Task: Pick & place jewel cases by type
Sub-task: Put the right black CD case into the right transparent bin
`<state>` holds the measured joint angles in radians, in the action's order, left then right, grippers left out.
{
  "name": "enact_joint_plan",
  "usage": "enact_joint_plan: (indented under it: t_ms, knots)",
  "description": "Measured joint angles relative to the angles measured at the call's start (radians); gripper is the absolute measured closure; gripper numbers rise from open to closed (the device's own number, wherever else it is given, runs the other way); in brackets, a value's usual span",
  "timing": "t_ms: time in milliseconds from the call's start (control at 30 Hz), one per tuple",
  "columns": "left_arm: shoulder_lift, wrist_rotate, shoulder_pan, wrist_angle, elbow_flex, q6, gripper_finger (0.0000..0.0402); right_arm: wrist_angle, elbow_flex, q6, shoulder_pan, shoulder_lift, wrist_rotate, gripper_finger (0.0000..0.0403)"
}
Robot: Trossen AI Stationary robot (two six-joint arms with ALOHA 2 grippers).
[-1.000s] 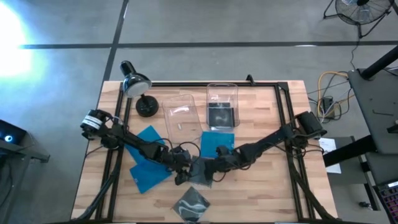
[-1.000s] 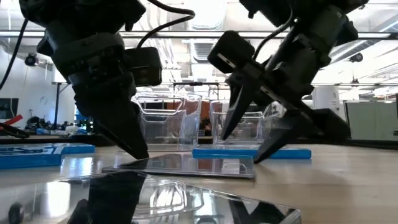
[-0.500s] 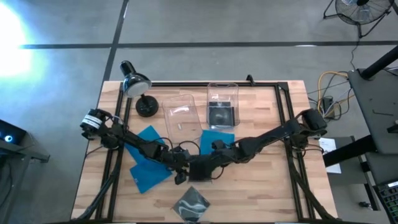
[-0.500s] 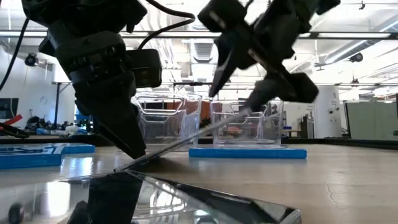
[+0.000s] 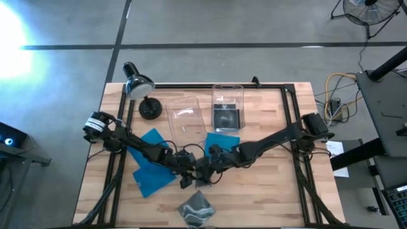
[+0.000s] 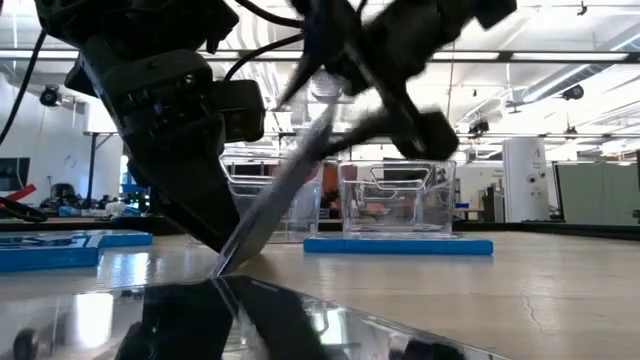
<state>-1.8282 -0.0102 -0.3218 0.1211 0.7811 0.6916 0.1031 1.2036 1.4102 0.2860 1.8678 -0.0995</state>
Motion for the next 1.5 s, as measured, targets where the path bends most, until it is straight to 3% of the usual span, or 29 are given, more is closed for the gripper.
enact_joint_plan:
  t_ms: [267,667,933,1033,1233,1400,1500]
  knots:
    - [0.000,-0.003,-0.001,0.004,0.000,0.018,0.0188,0.080,-0.014,0.112,0.001,-0.005,0.076,0.0196]
    - [0.002,-0.019,-0.002,0.057,0.017,-0.007,0.0188,0.066,-0.035,0.161,0.001,-0.005,0.054,0.0368]
    - [0.114,-0.058,-0.027,-0.054,0.032,0.002,0.0188,0.110,-0.035,0.118,0.002,-0.039,0.048,0.0394]
    - [0.196,-0.120,-0.041,-0.125,0.045,0.002,0.0188,0.184,-0.037,0.098,0.001,-0.085,0.042,0.0394]
    - [0.343,-0.235,-0.055,-0.294,0.058,0.051,0.0188,0.363,-0.052,0.045,-0.036,-0.274,-0.072,0.0394]
    - [0.463,-0.304,-0.056,-0.315,0.062,0.129,0.0188,0.383,-0.063,-0.068,-0.129,-0.479,-0.145,0.0394]
    - [0.520,-0.363,-0.056,-0.320,0.068,0.159,0.0188,0.488,-0.063,-0.143,-0.230,-0.574,-0.218,0.0394]
